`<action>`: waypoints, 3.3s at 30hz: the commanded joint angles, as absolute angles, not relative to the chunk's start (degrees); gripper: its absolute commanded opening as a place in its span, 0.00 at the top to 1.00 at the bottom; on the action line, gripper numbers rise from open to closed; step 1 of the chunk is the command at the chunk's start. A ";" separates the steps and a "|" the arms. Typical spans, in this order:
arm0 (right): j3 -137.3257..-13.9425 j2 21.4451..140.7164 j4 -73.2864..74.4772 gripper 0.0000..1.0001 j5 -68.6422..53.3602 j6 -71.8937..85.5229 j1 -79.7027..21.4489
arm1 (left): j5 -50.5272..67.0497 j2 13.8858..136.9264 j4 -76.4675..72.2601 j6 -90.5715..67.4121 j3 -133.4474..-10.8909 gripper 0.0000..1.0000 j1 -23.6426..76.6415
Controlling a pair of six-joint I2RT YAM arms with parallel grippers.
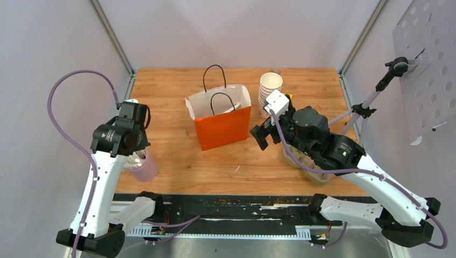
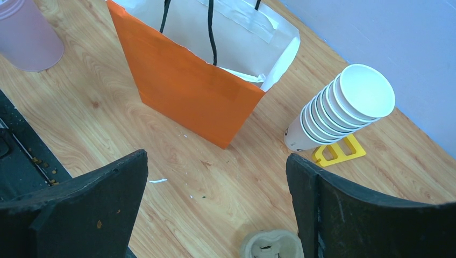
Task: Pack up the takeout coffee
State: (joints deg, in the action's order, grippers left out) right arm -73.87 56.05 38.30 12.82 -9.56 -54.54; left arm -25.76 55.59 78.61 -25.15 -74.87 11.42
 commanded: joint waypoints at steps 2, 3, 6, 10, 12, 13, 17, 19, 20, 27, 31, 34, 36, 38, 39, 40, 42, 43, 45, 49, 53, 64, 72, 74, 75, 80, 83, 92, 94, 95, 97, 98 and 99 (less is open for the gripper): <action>-75.19 55.93 35.82 0.00 11.74 -9.44 -54.31 | -23.43 55.19 82.96 -25.84 -83.08 1.00 10.90; -75.23 55.97 35.85 0.00 11.70 -9.64 -54.32 | -23.06 55.15 83.99 -26.04 -84.32 1.00 10.90; -75.92 56.47 36.16 0.00 11.81 -10.22 -54.32 | -22.60 55.19 87.20 -26.00 -87.90 1.00 10.90; -77.17 57.36 36.78 0.00 11.76 -10.95 -54.32 | -22.89 55.72 91.60 -24.53 -93.29 1.00 10.90; -77.49 57.74 36.66 0.00 11.69 -11.47 -54.32 | -21.74 55.42 91.89 -23.39 -96.32 1.00 10.90; -77.67 57.89 36.72 0.00 11.69 -11.79 -54.32 | -21.08 55.11 91.81 -23.72 -98.00 1.00 10.94; -79.97 58.96 38.66 0.00 13.08 -12.97 -54.34 | -16.62 54.31 90.99 -25.71 -101.86 1.00 10.90; -80.20 58.62 38.87 0.00 14.07 -13.38 -54.32 | -15.74 55.07 90.77 -26.34 -104.62 1.00 10.90; -80.05 58.32 38.74 0.00 14.37 -13.46 -54.32 | -15.73 55.46 90.47 -26.52 -106.33 1.00 10.90; -83.56 58.24 39.52 0.00 14.56 -12.88 -54.32 | -12.39 57.87 86.83 -29.47 -116.34 1.00 10.90; -85.08 58.33 39.53 0.00 18.37 -13.18 -54.32 | -8.33 57.62 82.94 -31.66 -117.39 1.00 10.90; -85.82 58.49 40.12 0.00 21.07 -12.62 -54.32 | -5.73 56.51 77.14 -32.17 -115.53 1.00 10.90; -85.94 58.54 40.21 0.00 21.43 -12.34 -54.32 | -4.04 55.66 71.24 -32.19 -113.50 1.00 10.90; -86.47 58.67 40.08 0.00 21.54 -11.63 -54.32 | -1.41 55.10 66.33 -32.81 -110.88 1.00 10.95; -86.64 58.74 39.94 0.00 21.58 -11.24 -54.32 | -0.52 55.08 64.18 -33.47 -109.97 1.00 10.91; -86.92 58.84 39.83 0.00 21.54 -10.78 -54.32 | 1.58 55.10 61.82 -34.20 -109.07 1.00 10.90; -87.51 59.11 40.10 0.00 21.51 -10.35 -54.32 | 5.80 55.54 57.23 -35.97 -107.20 1.00 10.90; -87.74 59.14 40.24 0.00 21.53 -10.15 -54.32 | 7.43 55.98 55.59 -36.69 -106.65 1.00 10.90; -87.96 58.96 40.51 0.00 22.04 -9.75 -54.32 | 10.85 56.70 52.89 -36.89 -105.14 1.00 10.90; -86.70 57.90 39.81 0.00 22.83 -8.71 -54.32 | 13.99 57.12 47.37 -36.72 -100.88 1.00 10.90; -85.99 57.04 38.52 0.00 19.12 -8.10 -54.32 | 17.13 57.11 40.51 -40.12 -92.90 1.00 10.90; -86.63 57.61 37.59 0.00 18.01 -6.98 -54.32 | 23.51 58.95 19.07 -53.47 -72.43 1.00 10.98; -86.60 57.89 39.07 0.00 19.05 -7.12 -54.32 | 25.66 63.03 7.82 -58.91 -65.17 1.00 13.31; -86.41 57.82 39.19 0.00 19.14 -6.51 -54.32 | 26.64 65.14 7.39 -58.37 -65.80 1.00 13.84; -86.26 57.85 39.20 0.00 19.13 -6.37 -54.32 | 27.35 66.03 7.00 -58.61 -65.65 0.98 13.88; -87.00 58.94 40.17 0.00 18.94 -5.90 -54.32 | 25.67 67.49 14.44 -53.42 -69.26 0.60 13.98; -86.95 59.48 41.04 0.00 18.99 -5.05 -54.32 | 23.48 68.01 23.63 -48.31 -74.50 0.49 13.82; -84.56 59.98 44.82 0.00 15.73 5.46 -54.32 | 18.03 67.81 46.46 -33.20 -91.16 0.00 13.88; -83.87 59.86 45.03 0.00 14.99 8.82 -54.32 | 17.58 66.83 50.00 -31.03 -94.30 0.00 13.91; -83.77 59.74 45.08 0.00 14.81 10.32 -54.33 | 17.17 66.31 51.99 -30.22 -95.76 0.00 13.85; -83.37 59.63 45.02 0.00 14.69 13.37 -54.32 | 16.89 64.89 55.42 -28.48 -98.04 0.00 13.88; -83.17 59.61 44.89 0.00 14.79 14.77 -54.32 | 16.92 63.76 56.71 -27.77 -98.64 0.00 13.89; -82.88 59.53 44.69 0.00 15.39 16.03 -54.32 | 17.02 62.48 57.47 -27.25 -98.74 0.00 13.82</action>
